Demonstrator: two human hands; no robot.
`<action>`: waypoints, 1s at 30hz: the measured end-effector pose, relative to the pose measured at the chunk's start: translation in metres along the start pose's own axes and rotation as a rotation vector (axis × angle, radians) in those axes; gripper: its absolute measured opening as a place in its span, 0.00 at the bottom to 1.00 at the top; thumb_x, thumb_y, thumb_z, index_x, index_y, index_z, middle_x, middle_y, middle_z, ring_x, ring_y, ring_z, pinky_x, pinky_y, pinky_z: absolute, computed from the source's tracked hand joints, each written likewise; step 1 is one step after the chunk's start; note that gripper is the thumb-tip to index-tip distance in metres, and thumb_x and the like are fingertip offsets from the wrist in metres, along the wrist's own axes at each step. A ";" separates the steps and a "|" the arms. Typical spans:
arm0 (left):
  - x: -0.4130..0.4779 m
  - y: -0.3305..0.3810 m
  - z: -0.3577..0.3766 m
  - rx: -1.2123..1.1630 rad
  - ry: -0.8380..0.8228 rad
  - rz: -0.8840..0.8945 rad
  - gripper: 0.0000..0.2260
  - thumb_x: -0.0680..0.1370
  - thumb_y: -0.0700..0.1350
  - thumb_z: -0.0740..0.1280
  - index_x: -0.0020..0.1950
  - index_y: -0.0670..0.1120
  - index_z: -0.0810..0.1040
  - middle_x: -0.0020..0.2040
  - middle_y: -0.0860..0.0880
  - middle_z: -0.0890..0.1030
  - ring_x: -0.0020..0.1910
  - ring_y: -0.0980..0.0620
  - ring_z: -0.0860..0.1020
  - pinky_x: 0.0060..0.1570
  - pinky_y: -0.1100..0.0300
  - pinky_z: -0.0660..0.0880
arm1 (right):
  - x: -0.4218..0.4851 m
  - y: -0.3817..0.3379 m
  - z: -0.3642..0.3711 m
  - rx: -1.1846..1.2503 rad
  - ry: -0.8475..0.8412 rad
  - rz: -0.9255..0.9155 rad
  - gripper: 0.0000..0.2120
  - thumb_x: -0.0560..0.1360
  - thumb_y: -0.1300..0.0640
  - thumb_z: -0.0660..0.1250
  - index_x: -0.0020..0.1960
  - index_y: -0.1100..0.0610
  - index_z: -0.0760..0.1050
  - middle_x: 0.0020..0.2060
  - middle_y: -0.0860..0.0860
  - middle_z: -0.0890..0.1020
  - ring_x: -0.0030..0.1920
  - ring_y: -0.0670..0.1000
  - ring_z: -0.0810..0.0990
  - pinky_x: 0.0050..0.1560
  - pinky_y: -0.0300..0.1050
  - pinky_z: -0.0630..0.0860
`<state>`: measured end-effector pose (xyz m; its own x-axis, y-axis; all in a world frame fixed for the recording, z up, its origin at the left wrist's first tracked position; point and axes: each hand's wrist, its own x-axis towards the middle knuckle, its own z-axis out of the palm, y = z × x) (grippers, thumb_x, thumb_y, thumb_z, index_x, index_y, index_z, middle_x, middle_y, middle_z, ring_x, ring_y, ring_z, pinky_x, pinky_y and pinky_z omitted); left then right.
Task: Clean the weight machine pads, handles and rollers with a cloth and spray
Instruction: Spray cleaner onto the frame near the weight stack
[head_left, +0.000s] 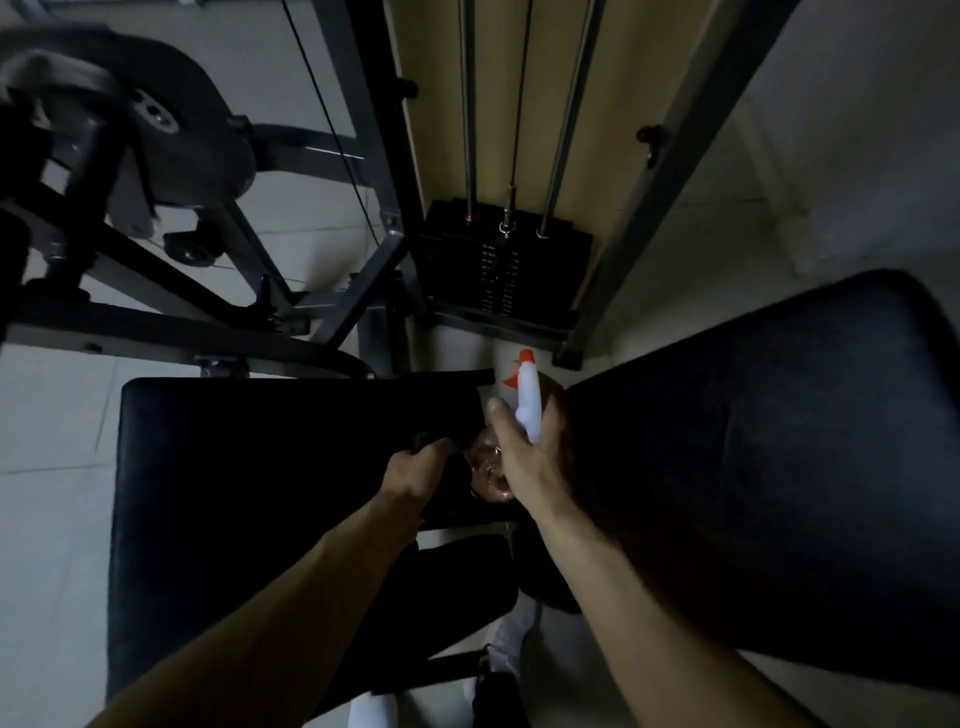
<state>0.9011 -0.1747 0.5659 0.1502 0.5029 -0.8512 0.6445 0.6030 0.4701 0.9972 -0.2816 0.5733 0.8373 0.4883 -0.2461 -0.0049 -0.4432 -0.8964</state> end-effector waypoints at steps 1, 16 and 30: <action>0.010 0.006 0.003 0.046 0.049 0.042 0.12 0.76 0.47 0.72 0.52 0.38 0.83 0.42 0.43 0.84 0.41 0.44 0.83 0.43 0.56 0.79 | 0.011 0.006 0.003 0.008 -0.001 0.005 0.26 0.78 0.36 0.63 0.74 0.35 0.64 0.57 0.24 0.70 0.63 0.36 0.74 0.61 0.35 0.69; 0.180 0.054 0.024 1.127 0.189 0.456 0.14 0.80 0.53 0.65 0.62 0.50 0.80 0.59 0.47 0.82 0.58 0.43 0.81 0.53 0.52 0.78 | 0.130 0.057 0.053 -0.068 0.106 -0.137 0.37 0.76 0.28 0.58 0.79 0.47 0.60 0.66 0.35 0.73 0.63 0.49 0.78 0.64 0.49 0.76; 0.203 0.094 -0.001 0.239 -0.025 0.249 0.15 0.74 0.49 0.71 0.55 0.41 0.83 0.51 0.37 0.84 0.45 0.41 0.83 0.47 0.53 0.81 | 0.155 0.025 0.078 -0.207 -0.104 -0.079 0.24 0.81 0.43 0.66 0.74 0.48 0.66 0.58 0.42 0.78 0.53 0.43 0.79 0.53 0.42 0.76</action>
<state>0.9915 -0.0151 0.4380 0.3413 0.5995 -0.7239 0.7425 0.3003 0.5988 1.0843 -0.1578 0.4836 0.7697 0.5976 -0.2249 0.1794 -0.5404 -0.8221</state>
